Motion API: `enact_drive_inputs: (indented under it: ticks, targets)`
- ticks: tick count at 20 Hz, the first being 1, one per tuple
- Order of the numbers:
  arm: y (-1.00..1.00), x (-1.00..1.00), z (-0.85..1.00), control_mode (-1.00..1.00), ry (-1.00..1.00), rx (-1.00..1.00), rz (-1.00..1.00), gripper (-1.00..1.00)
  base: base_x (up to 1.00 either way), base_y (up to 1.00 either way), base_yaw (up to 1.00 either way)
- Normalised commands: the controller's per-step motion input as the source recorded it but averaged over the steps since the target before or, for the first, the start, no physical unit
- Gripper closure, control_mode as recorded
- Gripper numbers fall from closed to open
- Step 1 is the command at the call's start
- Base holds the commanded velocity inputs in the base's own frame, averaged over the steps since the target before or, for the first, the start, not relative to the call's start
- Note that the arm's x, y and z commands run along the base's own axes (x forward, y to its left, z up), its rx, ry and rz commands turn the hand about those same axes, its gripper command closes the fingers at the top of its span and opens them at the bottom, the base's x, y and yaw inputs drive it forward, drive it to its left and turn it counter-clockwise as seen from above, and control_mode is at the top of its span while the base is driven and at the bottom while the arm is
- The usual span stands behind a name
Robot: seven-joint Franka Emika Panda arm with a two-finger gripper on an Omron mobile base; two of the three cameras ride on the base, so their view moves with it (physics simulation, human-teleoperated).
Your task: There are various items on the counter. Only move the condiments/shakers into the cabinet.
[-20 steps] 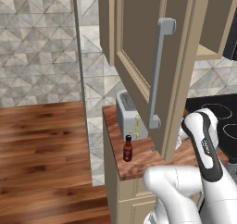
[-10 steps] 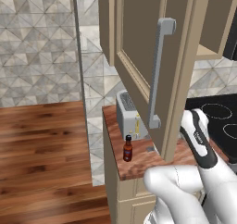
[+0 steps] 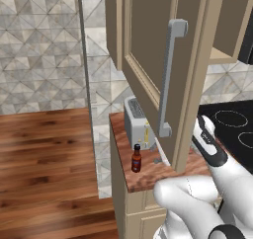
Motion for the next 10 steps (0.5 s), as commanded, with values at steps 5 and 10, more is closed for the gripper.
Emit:
enact_drive_inputs:
  ticks: [5, 10]
  targets:
    - [0.12, 0.1, -0.13, -1.0, 0.0, 0.0, 0.04, -1.0, 0.0, 0.0, 0.0]
    - [0.09, 0.07, -0.13, -1.0, 0.0, 0.0, 0.02, -1.0, 0.0, 0.0, 0.0]
